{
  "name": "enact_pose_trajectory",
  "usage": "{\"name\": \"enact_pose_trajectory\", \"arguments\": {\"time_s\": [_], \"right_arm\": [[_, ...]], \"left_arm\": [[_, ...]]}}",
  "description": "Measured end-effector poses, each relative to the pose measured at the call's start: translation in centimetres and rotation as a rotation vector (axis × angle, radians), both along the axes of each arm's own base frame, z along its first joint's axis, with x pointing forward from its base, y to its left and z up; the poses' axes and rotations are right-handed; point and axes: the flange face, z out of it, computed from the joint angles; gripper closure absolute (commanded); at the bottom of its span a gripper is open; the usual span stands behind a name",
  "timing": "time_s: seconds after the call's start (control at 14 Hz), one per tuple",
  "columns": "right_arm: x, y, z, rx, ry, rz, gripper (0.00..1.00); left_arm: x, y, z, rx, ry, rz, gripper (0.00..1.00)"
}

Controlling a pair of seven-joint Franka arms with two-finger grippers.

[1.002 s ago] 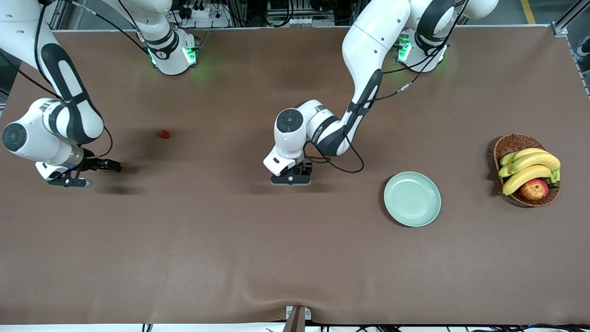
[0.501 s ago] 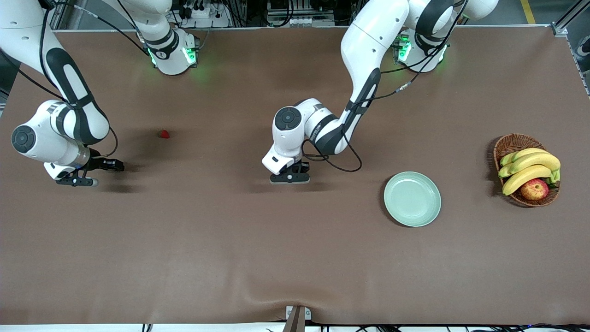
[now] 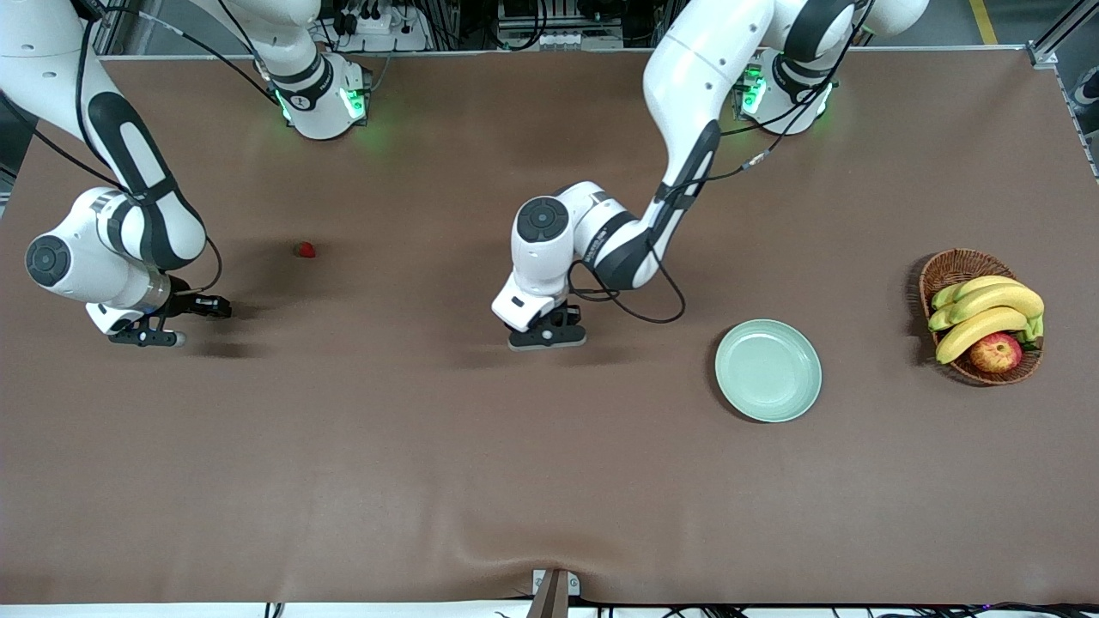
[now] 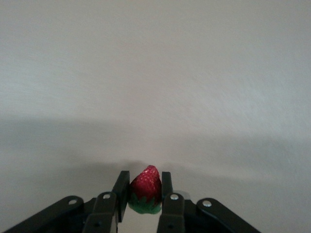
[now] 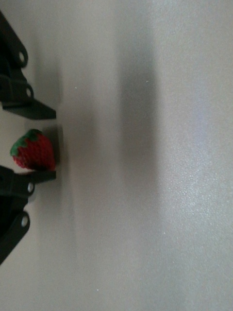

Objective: Collect all strawberries into plate
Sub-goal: 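Drop the strawberry on the plate with the left gripper while the right grasps another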

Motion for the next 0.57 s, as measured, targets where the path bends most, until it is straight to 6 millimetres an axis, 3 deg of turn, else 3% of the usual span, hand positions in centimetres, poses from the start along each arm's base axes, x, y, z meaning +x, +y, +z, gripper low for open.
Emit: {"name": "enact_pose_trajectory", "arguments": {"time_s": [0.14,0.29,0.43,0.57], "right_arm": [[0.0,0.0,0.1,-0.001,0.000,0.009,1.00],[0.1,0.0,0.2,0.000,0.002,0.014,1.00],[0.4,0.1,0.5,0.005,0.018,0.017,1.00],[1.6,0.0,2.1,0.016,0.050,0.020,1.00]], "left_arm": [[1.3,2.2,3.1,0.019,0.024,0.090,1.00],[2.3,5.4,5.8,0.025,0.034,0.147,1.00],[2.8,9.8,7.8,0.039,0.052,0.191,1.00],[2.7,14.4,8.6,0.065,0.076,0.191,1.00]]}}
